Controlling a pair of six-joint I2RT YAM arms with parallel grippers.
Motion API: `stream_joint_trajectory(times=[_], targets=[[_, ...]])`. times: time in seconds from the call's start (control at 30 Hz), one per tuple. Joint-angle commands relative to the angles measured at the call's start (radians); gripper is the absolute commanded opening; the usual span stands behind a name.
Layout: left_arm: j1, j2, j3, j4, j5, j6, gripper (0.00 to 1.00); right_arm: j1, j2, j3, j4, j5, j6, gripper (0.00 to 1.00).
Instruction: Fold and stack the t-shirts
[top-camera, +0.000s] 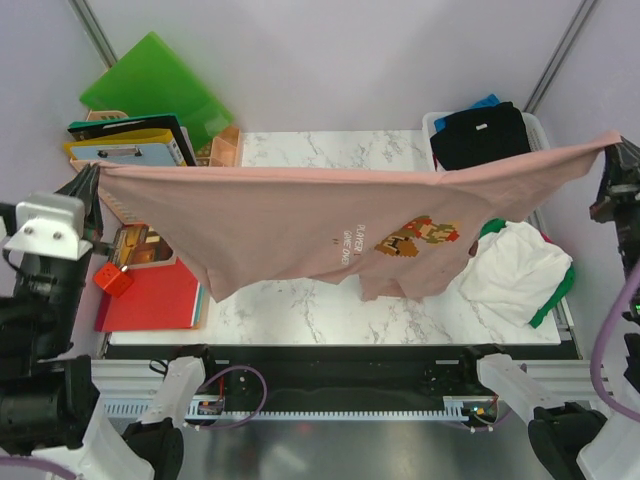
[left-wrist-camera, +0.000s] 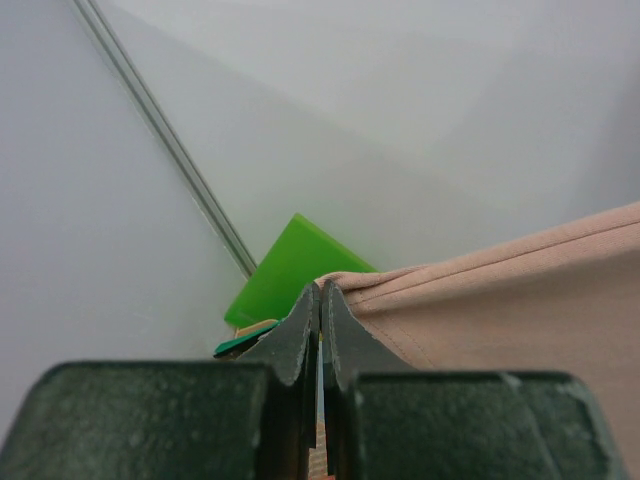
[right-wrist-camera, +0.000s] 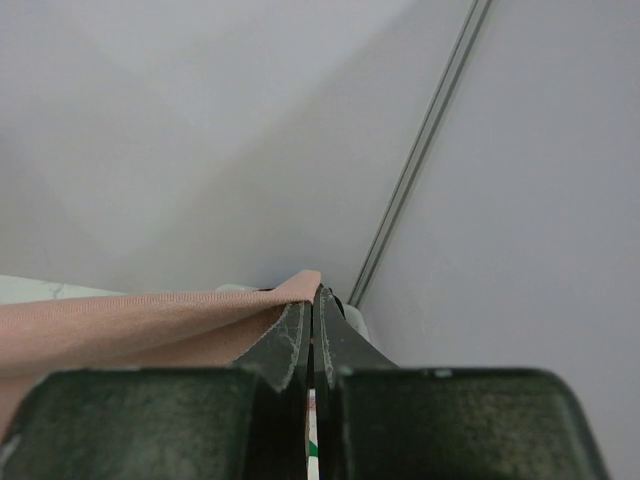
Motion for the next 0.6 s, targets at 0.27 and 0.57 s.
stream_joint_trajectory(times=[0.27,0.57], targets=[[0.003,-0.020,0.152,0.007,-0.046,-0.024,0.02,-0.024,-0.031,0.120,0.019,0.009,0.005,0.00],[0.003,-0.024,0.168,-0.004,-0.046,-0.025,0.02,-0.027,-0.040,0.122,0.016,0.012,-0.004,0.00]])
